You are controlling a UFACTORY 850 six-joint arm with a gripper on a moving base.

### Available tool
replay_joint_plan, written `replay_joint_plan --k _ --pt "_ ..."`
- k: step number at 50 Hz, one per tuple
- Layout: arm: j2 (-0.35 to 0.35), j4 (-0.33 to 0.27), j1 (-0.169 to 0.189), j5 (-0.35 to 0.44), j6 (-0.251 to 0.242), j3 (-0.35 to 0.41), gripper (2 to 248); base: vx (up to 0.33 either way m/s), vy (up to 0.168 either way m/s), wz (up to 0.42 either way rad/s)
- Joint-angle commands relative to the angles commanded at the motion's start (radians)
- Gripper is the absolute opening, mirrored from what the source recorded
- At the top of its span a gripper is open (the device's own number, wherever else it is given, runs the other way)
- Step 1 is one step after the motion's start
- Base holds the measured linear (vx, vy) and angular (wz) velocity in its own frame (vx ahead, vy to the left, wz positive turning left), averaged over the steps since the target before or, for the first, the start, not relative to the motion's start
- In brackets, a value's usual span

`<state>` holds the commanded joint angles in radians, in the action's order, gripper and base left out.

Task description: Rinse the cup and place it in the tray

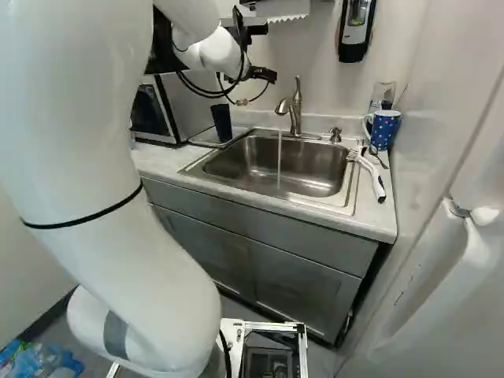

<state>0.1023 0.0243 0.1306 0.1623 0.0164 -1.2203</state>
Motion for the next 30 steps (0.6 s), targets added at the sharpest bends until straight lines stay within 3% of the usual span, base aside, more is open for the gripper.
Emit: replay_joint_plan --k 30 --pt "0.002 0.0 0.064 0.0 0.0 -0.027 247 0.0 0.0 0.0"
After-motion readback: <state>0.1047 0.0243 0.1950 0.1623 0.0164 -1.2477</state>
